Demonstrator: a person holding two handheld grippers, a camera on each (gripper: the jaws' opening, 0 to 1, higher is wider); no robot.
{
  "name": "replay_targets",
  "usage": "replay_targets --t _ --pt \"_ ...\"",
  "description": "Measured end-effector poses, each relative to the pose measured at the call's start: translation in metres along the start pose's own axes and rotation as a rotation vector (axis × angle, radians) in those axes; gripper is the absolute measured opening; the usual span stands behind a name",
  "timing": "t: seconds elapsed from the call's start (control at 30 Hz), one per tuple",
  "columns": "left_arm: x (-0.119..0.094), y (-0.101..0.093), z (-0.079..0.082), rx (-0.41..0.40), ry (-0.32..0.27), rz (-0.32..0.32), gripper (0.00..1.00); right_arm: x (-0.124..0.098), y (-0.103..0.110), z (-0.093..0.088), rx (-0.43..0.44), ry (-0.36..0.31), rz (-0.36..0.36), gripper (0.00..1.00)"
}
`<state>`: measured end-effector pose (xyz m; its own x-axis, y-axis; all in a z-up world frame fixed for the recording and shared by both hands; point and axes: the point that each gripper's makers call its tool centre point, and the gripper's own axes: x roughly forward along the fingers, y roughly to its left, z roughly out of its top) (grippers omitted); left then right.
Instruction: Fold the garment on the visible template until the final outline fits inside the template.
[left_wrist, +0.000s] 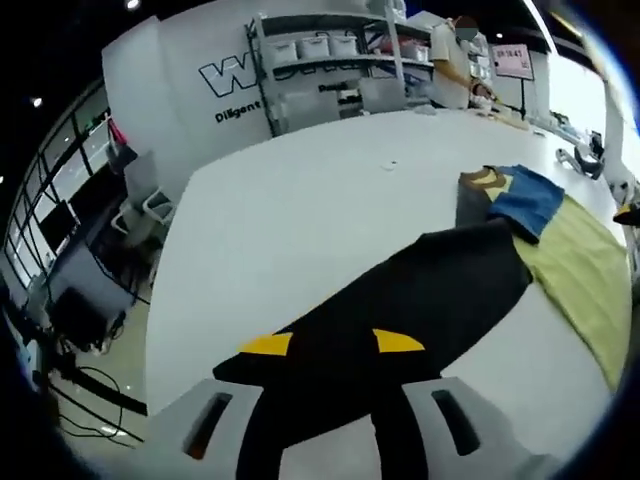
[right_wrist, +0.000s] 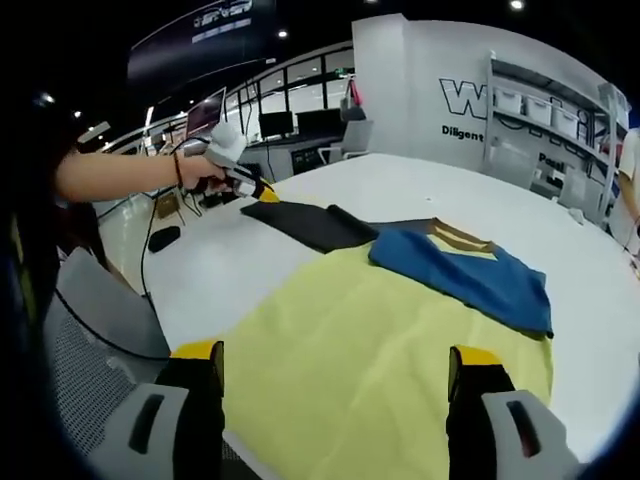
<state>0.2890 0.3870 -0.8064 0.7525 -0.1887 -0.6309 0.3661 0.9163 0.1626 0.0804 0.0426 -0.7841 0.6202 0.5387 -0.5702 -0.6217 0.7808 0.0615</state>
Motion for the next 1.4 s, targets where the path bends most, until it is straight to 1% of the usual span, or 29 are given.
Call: replay_targets --t 0.1,0.17,0.2,0.23,0.27,0.43,0.5,0.53,0.57,0.6,0.63,0.67,0.7,0.77,0.83,0.9,0.97,1.03,1.1,1.13,1.2,1.23,1.37,1.4 --pt "-0.003 0.005 -0.004 -0.029 -0.011 0.029 0.32 0.0 0.002 0.001 0.0 -0.003 0.009 0.92" --pt "-0.006 0.013 -0.012 -0.046 -0.016 0.063 0.35 0.001 0.005 0.001 0.0 -0.001 0.018 0.92" --pt "-0.007 0.014 -0.014 -0.049 -0.017 0.068 0.34 0.002 0.007 0.002 0.001 -0.002 0.023 0.92" --pt "-0.009 0.018 -0.021 -0.075 -0.01 0.079 0.33 0.002 0.007 0.002 0.001 -0.003 0.023 0.92" --pt "-0.011 0.02 -0.024 -0.092 -0.012 0.085 0.32 0.002 0.008 0.002 0.002 -0.005 0.03 0.92" --pt "-0.018 0.03 -0.041 -0.125 0.0 0.134 0.34 0.003 0.01 0.002 0.002 0.001 0.034 0.92" --pt "-0.019 0.034 -0.048 -0.128 0.014 0.152 0.33 0.003 0.011 0.003 0.002 -0.002 0.036 0.91" --pt "-0.022 0.04 -0.056 -0.053 0.063 0.181 0.32 0.003 0.012 0.004 0.003 -0.003 0.037 0.91" --pt "-0.021 0.038 -0.058 -0.068 0.063 0.179 0.32 0.003 0.012 0.004 0.007 -0.003 0.039 0.91" --pt "-0.022 0.038 -0.058 -0.097 0.05 0.171 0.32 0.004 0.013 0.004 0.009 -0.003 0.041 0.91" --pt "-0.021 0.036 -0.057 -0.145 0.029 0.158 0.32 0.004 0.013 0.004 0.009 -0.003 0.042 0.91" --pt "-0.022 0.04 -0.062 -0.14 0.045 0.173 0.33 0.004 0.014 0.003 0.007 -0.002 0.046 0.91" --pt "-0.022 0.04 -0.063 -0.14 0.05 0.176 0.32 0.005 0.015 0.003 0.007 0.002 0.048 0.91" --pt "-0.022 0.038 -0.063 -0.167 0.041 0.166 0.31 0.005 0.016 0.002 0.009 0.006 0.051 0.91" --pt "-0.021 0.035 -0.062 -0.219 0.024 0.152 0.31 0.006 0.016 0.002 0.011 0.005 0.049 0.91" --pt "-0.022 0.035 -0.064 -0.217 0.034 0.158 0.29 0.005 0.016 0.003 0.012 0.005 0.048 0.91" --pt "-0.022 0.033 -0.063 -0.232 0.028 0.156 0.26 0.005 0.015 0.003 0.011 0.005 0.046 0.91" --pt "-0.022 0.033 -0.064 -0.235 0.025 0.155 0.2 0.004 0.014 0.003 0.013 0.005 0.042 0.91" --pt "-0.021 0.032 -0.064 -0.236 0.025 0.159 0.13 0.004 0.014 0.002 0.015 0.006 0.04 0.91" --pt "-0.021 0.032 -0.064 -0.236 0.025 0.16 0.11 0.004 0.013 0.002 0.016 0.007 0.04 0.91" --pt "-0.021 0.032 -0.064 -0.235 0.026 0.161 0.08 0.004 0.013 0.001 0.017 0.008 0.038 0.91" --pt "-0.021 0.033 -0.064 -0.227 0.026 0.172 0.08 0.003 0.012 0.001 0.018 0.007 0.035 0.91" --pt "-0.021 0.036 -0.065 -0.243 0.026 0.192 0.02 0.002 0.011 0.0 0.02 0.01 0.031 0.91" --pt "-0.02 0.034 -0.065 -0.237 0.017 0.192 0.02 0.002 0.012 0.0 0.021 0.008 0.031 0.91"
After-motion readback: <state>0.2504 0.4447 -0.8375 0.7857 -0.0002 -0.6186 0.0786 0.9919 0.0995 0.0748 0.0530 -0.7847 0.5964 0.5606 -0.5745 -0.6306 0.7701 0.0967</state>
